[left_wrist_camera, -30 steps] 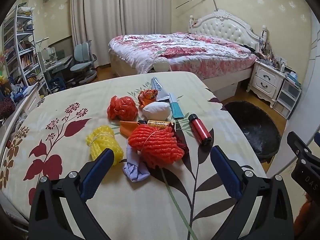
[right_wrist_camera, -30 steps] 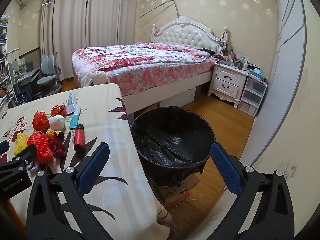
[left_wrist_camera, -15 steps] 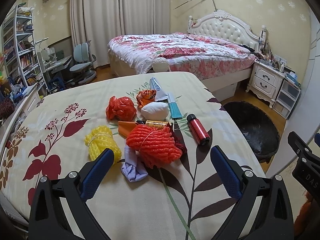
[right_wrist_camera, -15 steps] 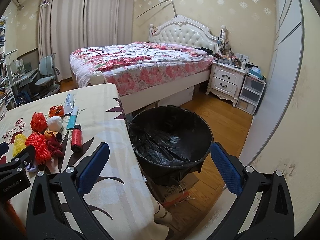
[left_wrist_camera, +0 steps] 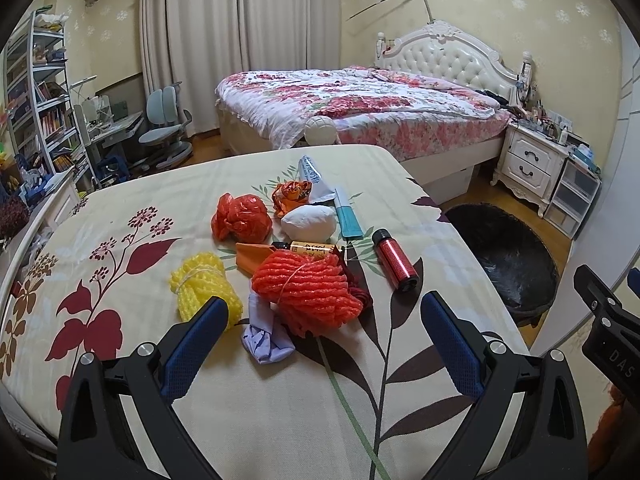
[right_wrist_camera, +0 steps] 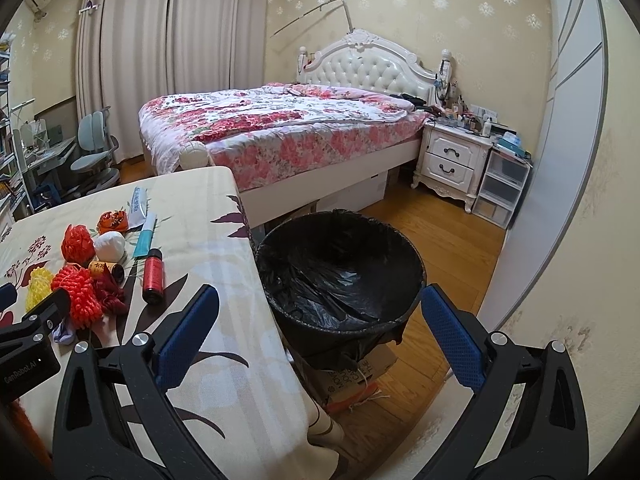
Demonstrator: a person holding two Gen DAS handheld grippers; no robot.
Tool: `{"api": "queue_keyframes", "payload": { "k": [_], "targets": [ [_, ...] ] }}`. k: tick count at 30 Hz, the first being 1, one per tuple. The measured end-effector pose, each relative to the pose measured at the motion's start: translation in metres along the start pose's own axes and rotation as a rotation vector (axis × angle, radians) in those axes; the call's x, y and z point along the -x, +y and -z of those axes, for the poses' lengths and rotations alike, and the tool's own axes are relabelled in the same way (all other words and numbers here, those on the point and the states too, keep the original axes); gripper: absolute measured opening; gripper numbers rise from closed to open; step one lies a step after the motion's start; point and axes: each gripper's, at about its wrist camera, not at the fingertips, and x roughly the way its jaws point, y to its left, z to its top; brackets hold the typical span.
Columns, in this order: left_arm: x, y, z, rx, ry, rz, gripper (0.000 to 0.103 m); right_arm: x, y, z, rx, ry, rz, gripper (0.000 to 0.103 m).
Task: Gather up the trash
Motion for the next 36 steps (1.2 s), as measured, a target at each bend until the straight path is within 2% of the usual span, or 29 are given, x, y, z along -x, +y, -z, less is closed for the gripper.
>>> {"api": "queue_keyframes", "payload": {
  "k": [36],
  "targets": [
    [-0.0020, -0.0048, 0.0043, 0.000, 0.009, 0.009, 0.096, -0.0008, -0.0029, 0.0017, -0.005, 0.007, 0.001, 0.099]
  ]
}}
